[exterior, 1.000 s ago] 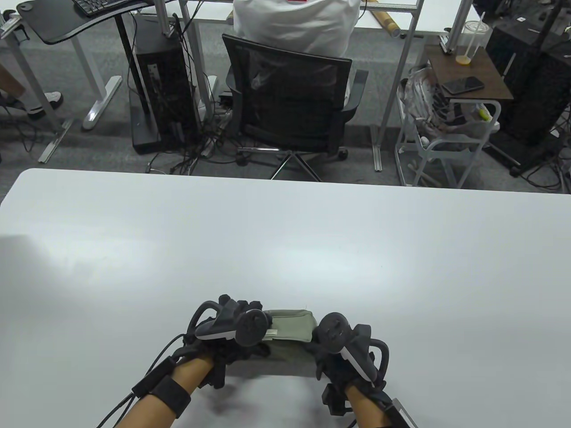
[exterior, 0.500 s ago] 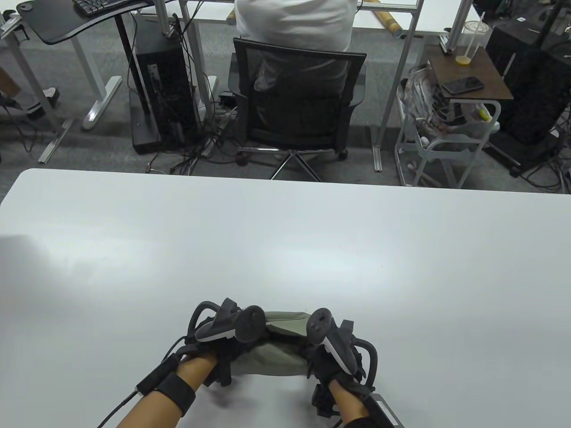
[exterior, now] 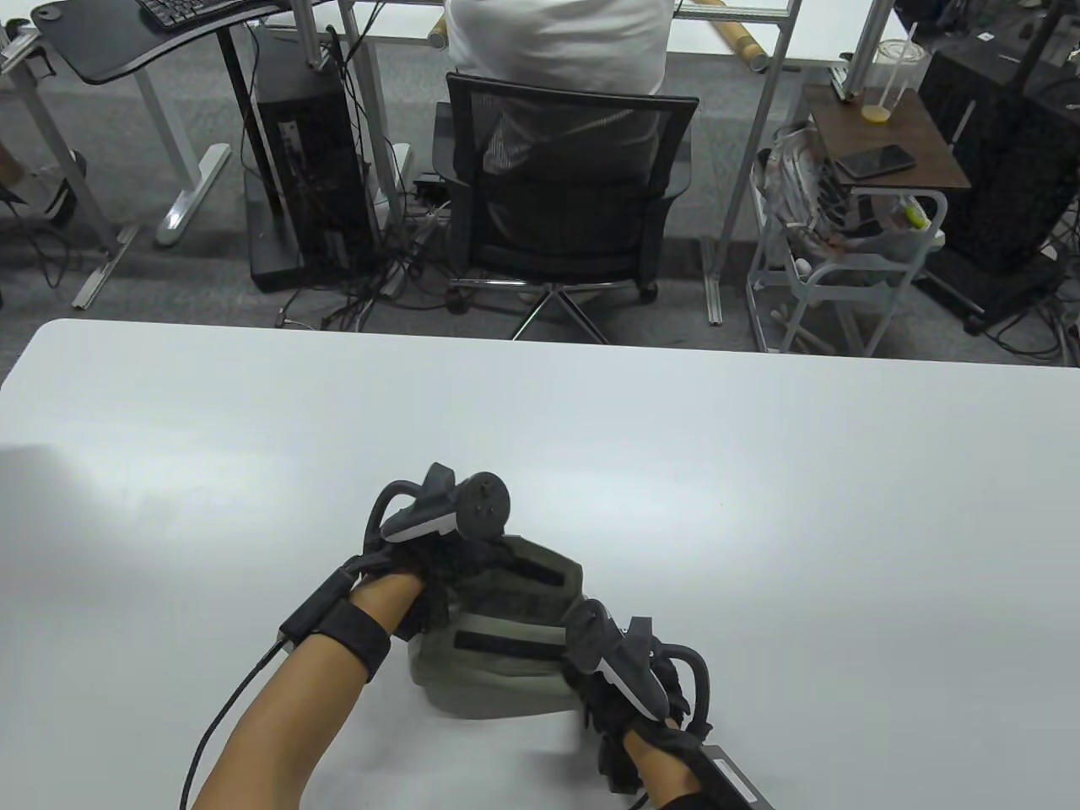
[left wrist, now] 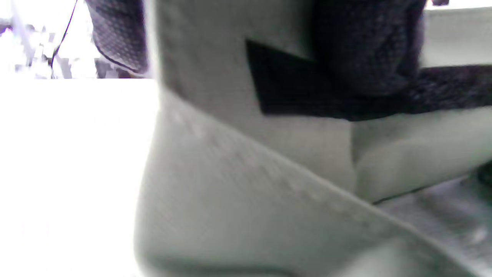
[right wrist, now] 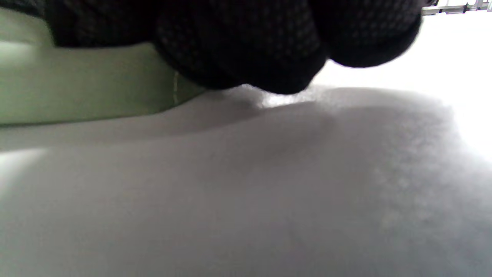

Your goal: Twist to extend twist pen refills

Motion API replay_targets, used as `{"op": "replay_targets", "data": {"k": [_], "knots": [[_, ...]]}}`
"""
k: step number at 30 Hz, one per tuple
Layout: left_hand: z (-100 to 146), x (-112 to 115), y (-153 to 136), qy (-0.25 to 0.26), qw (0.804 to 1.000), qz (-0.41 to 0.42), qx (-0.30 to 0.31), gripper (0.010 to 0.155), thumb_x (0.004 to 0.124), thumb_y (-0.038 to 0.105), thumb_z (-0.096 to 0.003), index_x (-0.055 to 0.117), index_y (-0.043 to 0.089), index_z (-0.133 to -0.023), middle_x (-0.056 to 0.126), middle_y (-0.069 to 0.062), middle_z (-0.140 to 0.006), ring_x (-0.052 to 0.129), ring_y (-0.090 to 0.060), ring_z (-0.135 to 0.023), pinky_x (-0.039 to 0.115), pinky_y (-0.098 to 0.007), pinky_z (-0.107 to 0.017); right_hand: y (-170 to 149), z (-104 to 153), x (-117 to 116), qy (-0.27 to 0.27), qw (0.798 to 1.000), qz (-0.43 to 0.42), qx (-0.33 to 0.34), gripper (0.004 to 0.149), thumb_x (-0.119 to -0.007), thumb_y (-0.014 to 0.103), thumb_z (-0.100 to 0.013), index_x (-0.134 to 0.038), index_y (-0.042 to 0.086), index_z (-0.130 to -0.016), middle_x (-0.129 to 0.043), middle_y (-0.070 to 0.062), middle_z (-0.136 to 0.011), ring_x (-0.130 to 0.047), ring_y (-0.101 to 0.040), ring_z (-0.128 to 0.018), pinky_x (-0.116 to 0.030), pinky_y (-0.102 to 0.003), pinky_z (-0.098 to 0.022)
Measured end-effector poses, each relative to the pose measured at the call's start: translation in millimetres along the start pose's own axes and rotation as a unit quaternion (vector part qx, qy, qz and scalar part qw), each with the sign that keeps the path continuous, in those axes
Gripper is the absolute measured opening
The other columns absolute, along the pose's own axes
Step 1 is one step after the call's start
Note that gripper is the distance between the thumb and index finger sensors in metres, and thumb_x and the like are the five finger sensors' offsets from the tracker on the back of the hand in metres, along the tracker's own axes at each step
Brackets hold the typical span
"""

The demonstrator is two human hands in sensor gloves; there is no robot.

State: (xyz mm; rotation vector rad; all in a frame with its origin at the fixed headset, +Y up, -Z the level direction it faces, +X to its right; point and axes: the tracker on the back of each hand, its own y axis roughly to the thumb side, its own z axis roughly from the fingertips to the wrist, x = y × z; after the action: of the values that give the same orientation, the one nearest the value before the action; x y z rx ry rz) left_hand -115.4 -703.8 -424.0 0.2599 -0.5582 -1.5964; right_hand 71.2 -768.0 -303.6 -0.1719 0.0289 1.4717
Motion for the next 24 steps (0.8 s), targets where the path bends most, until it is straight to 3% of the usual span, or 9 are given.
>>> {"op": "replay_targets", "data": {"k": [3,5,9,11,14,16,20,24], "knots": [[10,-8,-2,-0.034,0.999,-0.002,0.001,0.054,0.087,0.048,-0.0443,0.09,0.018,-0.089,0.099,-0.01,-0.077,0.102,-0.03,-0.061,0.062,-0.067,-0.068,0,1,4,-0.007,1.0,0.002,0.003,0.042,-0.084,0.044,-0.026,-0.084,0.024,-0.063,-0.098,0.001,-0.043,-0.099,-0.012,-0.026,-0.086,-0.04,-0.03],[21,-12,-9,-0.06,0.998,-0.026,-0.009,0.059,0.088,0.05,-0.0446,0.087,0.018,-0.094,0.096,-0.011,-0.083,0.099,-0.032,-0.068,0.058,-0.07,-0.07,1,4,19,0.003,1.0,0.012,0.015,0.043,-0.086,0.044,-0.026,-0.088,0.023,-0.064,-0.1,-0.001,-0.046,-0.1,-0.013,-0.028,-0.086,-0.04,-0.031],[32,-10,-18,-0.021,0.999,-0.031,0.009,0.046,0.089,0.047,-0.0457,0.094,0.02,-0.083,0.101,-0.007,-0.071,0.102,-0.028,-0.057,0.061,-0.069,-0.068,22,17,62,-0.081,0.991,-0.047,0.097,0.044,-0.086,0.043,-0.028,-0.092,0.023,-0.068,-0.101,0.0,-0.043,-0.099,-0.013,-0.026,-0.086,-0.04,-0.031],[32,-8,-21,-0.016,1.0,-0.006,-0.001,0.046,0.088,0.047,-0.0459,0.094,0.02,-0.083,0.101,-0.008,-0.07,0.101,-0.029,-0.056,0.061,-0.069,-0.068,42,13,72,-0.06,0.987,-0.062,0.132,0.047,-0.082,0.041,-0.033,-0.088,0.025,-0.077,-0.099,0.0,-0.052,-0.099,-0.015,-0.035,-0.084,-0.044,-0.036],[32,-7,-24,-0.031,0.999,-0.011,-0.017,0.052,0.086,0.051,-0.0459,0.092,0.018,-0.085,0.1,-0.009,-0.07,0.101,-0.029,-0.055,0.061,-0.069,-0.068,64,-4,65,-0.004,0.995,0.02,0.101,0.05,-0.074,0.043,-0.036,-0.084,0.026,-0.082,-0.091,-0.002,-0.063,-0.093,-0.018,-0.045,-0.079,-0.048,-0.046],[34,-8,-24,-0.053,0.998,-0.029,-0.025,0.056,0.086,0.054,-0.0452,0.091,0.017,-0.086,0.101,-0.007,-0.063,0.101,-0.027,-0.048,0.062,-0.068,-0.067,72,-14,59,0.034,0.993,0.068,0.092,0.049,-0.07,0.047,-0.035,-0.09,0.025,-0.074,-0.09,-0.002,-0.063,-0.092,-0.018,-0.046,-0.079,-0.048,-0.047],[33,-9,-22,-0.044,0.999,-0.023,-0.021,0.052,0.087,0.052,-0.0454,0.095,0.014,-0.08,0.102,-0.003,-0.039,0.099,-0.021,-0.026,0.069,-0.062,-0.064,75,-15,62,0.039,0.994,0.04,0.098,0.043,-0.068,0.05,-0.036,-0.096,0.025,-0.056,-0.094,-0.003,-0.053,-0.093,-0.018,-0.038,-0.08,-0.049,-0.042],[28,-12,-23,-0.012,0.999,-0.002,-0.046,0.047,0.09,0.049,-0.0446,0.098,0.013,-0.075,0.101,0.0,-0.03,0.099,-0.018,-0.017,0.072,-0.059,-0.062,84,-18,60,0.139,0.983,0.081,0.091,0.042,-0.073,0.051,-0.036,-0.098,0.022,-0.052,-0.096,-0.003,-0.043,-0.093,-0.016,-0.028,-0.082,-0.045,-0.036]]}}
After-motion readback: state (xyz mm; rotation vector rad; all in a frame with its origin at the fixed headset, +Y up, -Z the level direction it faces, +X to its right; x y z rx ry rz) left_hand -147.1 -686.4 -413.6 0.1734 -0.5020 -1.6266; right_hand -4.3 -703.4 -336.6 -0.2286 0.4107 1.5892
